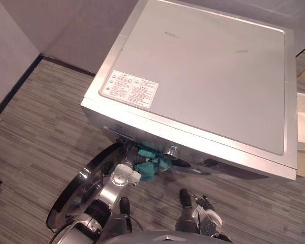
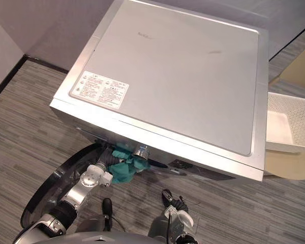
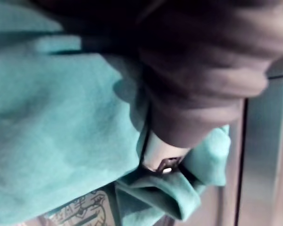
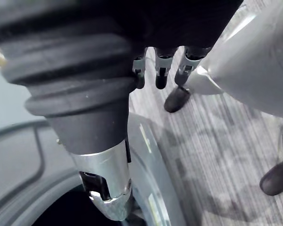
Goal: Pick up the laundry basket with both hands and put the clothes into the washing machine.
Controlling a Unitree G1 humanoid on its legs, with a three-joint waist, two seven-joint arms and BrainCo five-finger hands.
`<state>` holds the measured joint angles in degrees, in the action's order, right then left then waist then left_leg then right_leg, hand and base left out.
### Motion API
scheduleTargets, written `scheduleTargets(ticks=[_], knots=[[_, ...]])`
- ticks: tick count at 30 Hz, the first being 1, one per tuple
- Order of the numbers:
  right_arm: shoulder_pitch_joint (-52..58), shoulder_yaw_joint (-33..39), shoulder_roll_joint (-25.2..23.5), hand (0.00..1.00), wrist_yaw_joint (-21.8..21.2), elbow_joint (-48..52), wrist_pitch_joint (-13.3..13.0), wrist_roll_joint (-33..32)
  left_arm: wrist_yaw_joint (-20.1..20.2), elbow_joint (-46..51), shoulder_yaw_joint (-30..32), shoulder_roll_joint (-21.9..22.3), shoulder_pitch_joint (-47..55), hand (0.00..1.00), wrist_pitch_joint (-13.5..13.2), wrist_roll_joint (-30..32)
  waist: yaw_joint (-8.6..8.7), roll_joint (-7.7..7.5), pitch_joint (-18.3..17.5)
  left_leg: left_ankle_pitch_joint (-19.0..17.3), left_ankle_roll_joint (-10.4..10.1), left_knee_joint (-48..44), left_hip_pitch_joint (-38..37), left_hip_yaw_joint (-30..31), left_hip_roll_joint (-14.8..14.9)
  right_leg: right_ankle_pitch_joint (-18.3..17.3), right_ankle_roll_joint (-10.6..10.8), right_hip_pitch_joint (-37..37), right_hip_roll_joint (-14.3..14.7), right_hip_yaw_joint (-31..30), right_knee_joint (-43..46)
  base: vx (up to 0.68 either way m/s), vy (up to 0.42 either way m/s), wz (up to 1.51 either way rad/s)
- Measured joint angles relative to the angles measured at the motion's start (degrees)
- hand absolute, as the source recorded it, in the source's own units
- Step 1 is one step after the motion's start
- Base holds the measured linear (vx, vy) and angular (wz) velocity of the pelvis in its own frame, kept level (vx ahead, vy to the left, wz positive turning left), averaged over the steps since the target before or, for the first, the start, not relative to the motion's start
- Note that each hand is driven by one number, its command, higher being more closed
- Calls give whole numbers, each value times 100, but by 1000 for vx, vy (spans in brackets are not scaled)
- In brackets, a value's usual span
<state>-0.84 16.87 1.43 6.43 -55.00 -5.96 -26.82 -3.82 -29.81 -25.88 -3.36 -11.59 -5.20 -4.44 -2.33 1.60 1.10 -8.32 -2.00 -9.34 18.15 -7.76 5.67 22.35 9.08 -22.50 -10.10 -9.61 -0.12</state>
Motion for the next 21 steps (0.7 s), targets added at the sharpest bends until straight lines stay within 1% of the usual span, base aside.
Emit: scheduleTargets(ticks=[1, 2, 3, 4, 5, 7, 9, 11, 12, 13, 14, 15, 16, 17, 18, 20, 21], knots=[[74, -17, -35, 0, -10, 111, -4, 0, 5, -2, 38, 4, 102, 100, 5, 0, 33, 25, 10, -26, 39, 83, -144, -88, 139, -112, 57, -93, 165, 41, 350, 88, -77, -45], [156, -101, -38, 0, -13, 254, 1, 1, 13, -1, 129, 15, 214, 100, 7, -2, 82, 79, 32, -29, 38, 98, -219, -121, 318, -712, 93, -326, 496, -72, 1214, 117, -105, -38], [225, -113, -39, 0, -19, 334, -2, 2, 17, 0, 147, 14, 261, 100, 7, -2, 96, 92, 37, -27, 33, 113, -245, -122, 380, -1005, 76, -419, 663, -77, 1612, 127, -143, -18], [315, -112, -40, 0, -18, 435, -3, 12, 25, 4, 178, 15, 336, 100, 7, -4, 111, 68, 29, -17, 16, 123, -259, -123, 403, -1232, 38, -559, 830, -21, 1984, 123, -149, -21], [376, -119, 16, 0, -21, 546, -15, 26, 24, 4, 280, 28, 450, 100, 8, -18, 126, -68, -40, -41, -25, 84, -209, -173, 367, -1380, -19, -663, 838, 117, 2160, 115, -138, -15], [402, -125, 85, 0, -23, 711, -55, 28, 25, 3, 335, 55, 452, 100, 13, -31, 211, -15, 0, -28, -49, 42, -107, -166, 342, -1462, -13, -714, 837, 92, 2131, 124, -92, -8], [435, -164, 150, 0, -22, 720, -61, 27, 25, 3, 337, 63, 462, 100, 17, -43, 223, -11, 9, -19, -64, 31, -134, -189, 328, -1649, -51, -657, 823, 27, 2090, 173, -126, -4], [509, -271, 147, 0, -30, 719, -89, 24, 25, 2, 341, 56, 575, 100, 43, -42, 239, -22, 35, -19, -65, -192, -230, -151, 338, -1785, -68, -405, 826, -82, 2104, 131, -90, 19], [530, -336, 135, 0, -40, 718, -140, 24, 27, 11, 336, 65, 598, 100, 41, -42, 282, -69, 122, -21, -66, -492, -225, -51, 352, -1942, -82, -344, 812, -74, 2358, 82, -89, 32], [496, -371, 128, 0, -54, 718, -150, 24, 26, 14, 353, 69, 558, 100, 40, -42, 285, -85, 240, -47, -107, -710, -214, 39, 363, -2276, -129, -384, 820, -85, 2514, 49, -123, 48], [472, -528, 124, 0, -103, 734, -174, 20, 34, 14, 392, 69, 483, 100, 35, -37, 268, -204, 378, -149, -238, -1194, -41, 133, 343, -2584, -277, -263, 843, -93, 2384, 6, -145, 59], [460, -647, 118, 0, -110, 793, -178, 20, 35, 29, 449, 93, 428, 100, 31, -37, 251, -332, 503, -375, -334, -1769, 210, 183, 335, -2750, -375, -258, 825, 66, 2407, -27, -170, 53], [434, -687, 133, 0, -109, 868, -177, 20, 24, 67, 476, 118, 434, 100, 29, -37, 215, -290, 549, -543, -344, -2074, 358, 253, 420, -2903, -329, -257, 873, 104, 2478, -45, -151, 25], [389, -726, 132, 0, -109, 1160, -210, 19, 0, 194, 539, 145, 430, 100, 30, -35, 159, -139, 665, -802, -411, -2670, 713, 377, 641, -3070, -333, -413, 1076, 160, 2743, -44, -108, -6], [360, -733, 113, 0, -110, 1283, -238, 19, -37, 246, 563, 145, 414, 100, 29, -35, 141, -122, 724, -852, -437, -2890, 849, 412, 724, -3131, -356, -535, 1150, 195, 2938, -133, -108, -5], [348, -750, 115, 0, -94, 1685, -282, 7, -160, 405, 572, 148, 312, 100, 31, -35, 164, -191, 1017, -937, -437, -3497, 1074, 457, 792, -3526, -392, -853, 1172, 258, 3901, -175, -142, 17], [370, -765, 122, 0, -81, 1765, -282, 5, -177, 476, 572, 159, 312, 100, 30, -34, 159, -193, 1051, -1012, -443, -3655, 1133, 448, 810, -3645, -396, -948, 1177, 266, 4148, -158, -98, 22]])
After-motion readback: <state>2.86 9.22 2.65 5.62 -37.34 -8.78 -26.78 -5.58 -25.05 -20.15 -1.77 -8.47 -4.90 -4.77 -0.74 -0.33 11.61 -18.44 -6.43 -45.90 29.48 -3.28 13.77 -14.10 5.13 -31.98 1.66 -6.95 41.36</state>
